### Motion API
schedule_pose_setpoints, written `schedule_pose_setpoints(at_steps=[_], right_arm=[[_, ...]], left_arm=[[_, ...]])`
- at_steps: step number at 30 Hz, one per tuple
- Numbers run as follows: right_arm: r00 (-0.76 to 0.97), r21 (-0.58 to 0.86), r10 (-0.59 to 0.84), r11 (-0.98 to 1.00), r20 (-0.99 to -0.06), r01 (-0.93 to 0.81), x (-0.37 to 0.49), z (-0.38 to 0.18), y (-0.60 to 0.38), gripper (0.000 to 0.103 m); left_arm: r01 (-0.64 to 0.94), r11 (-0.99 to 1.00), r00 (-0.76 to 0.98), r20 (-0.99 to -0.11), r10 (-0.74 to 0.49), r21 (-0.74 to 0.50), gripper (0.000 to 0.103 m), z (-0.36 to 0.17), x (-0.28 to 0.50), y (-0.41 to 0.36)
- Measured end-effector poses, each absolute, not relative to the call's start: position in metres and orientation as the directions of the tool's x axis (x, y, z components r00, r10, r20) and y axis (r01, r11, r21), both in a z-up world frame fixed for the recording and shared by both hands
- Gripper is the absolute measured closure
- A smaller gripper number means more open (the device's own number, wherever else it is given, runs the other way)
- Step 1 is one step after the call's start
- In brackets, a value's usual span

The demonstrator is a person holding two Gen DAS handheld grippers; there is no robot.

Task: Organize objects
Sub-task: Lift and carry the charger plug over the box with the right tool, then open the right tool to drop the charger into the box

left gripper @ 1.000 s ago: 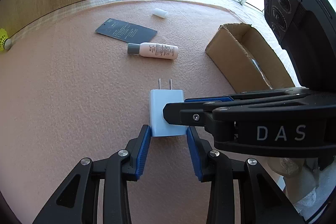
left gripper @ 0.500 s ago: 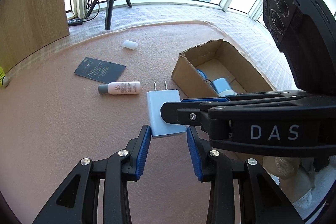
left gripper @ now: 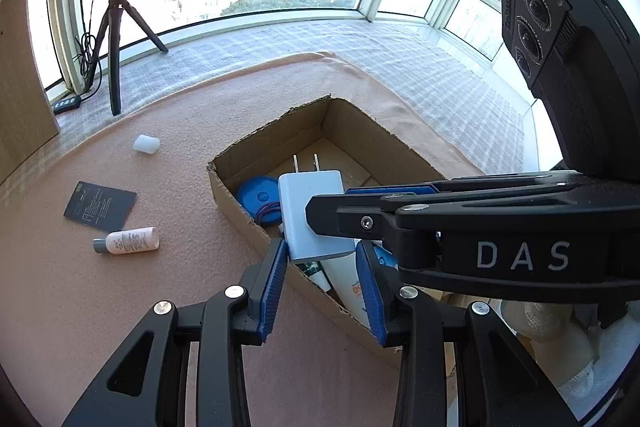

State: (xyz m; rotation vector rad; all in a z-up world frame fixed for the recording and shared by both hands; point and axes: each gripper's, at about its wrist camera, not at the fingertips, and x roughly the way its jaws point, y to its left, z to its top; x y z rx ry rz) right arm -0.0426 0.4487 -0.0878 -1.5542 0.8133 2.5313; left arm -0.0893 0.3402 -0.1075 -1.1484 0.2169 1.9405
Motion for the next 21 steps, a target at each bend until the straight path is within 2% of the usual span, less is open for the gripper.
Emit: schedule_pose_setpoints(at_steps=[9, 11, 14, 16, 21], right_arm=[[-0.492, 0.385, -0.184, -0.856, -0.851, -0.345, -0.027, -0.090, 0.476, 0.081], [-0.494, 0.363, -0.159, -0.864, -0.854, -0.349, -0.025, -0.089, 0.479, 0.081], [-0.497, 0.343, -0.135, -0.870, -0.857, -0.354, -0.024, -0.088, 0.482, 0.073], [-0.501, 0.335, -0.125, -0.873, -0.856, -0.355, -0.023, -0.087, 0.483, 0.064], [-0.503, 0.335, -0.126, -0.876, -0.855, -0.349, -0.025, -0.087, 0.480, 0.064]], left_arm=[[-0.763, -0.591, -0.184, -0.790, 0.585, -0.261, 0.064, -0.108, -0.082, 0.375], [-0.757, -0.595, -0.173, -0.796, 0.580, -0.269, 0.061, -0.108, -0.082, 0.377], [-0.745, -0.617, -0.197, -0.800, 0.566, -0.253, 0.058, -0.108, -0.085, 0.376], [-0.739, -0.623, -0.195, -0.803, 0.563, -0.257, 0.058, -0.110, -0.089, 0.372], [-0.731, -0.640, -0.219, -0.807, 0.549, -0.236, 0.058, -0.108, -0.090, 0.363]])
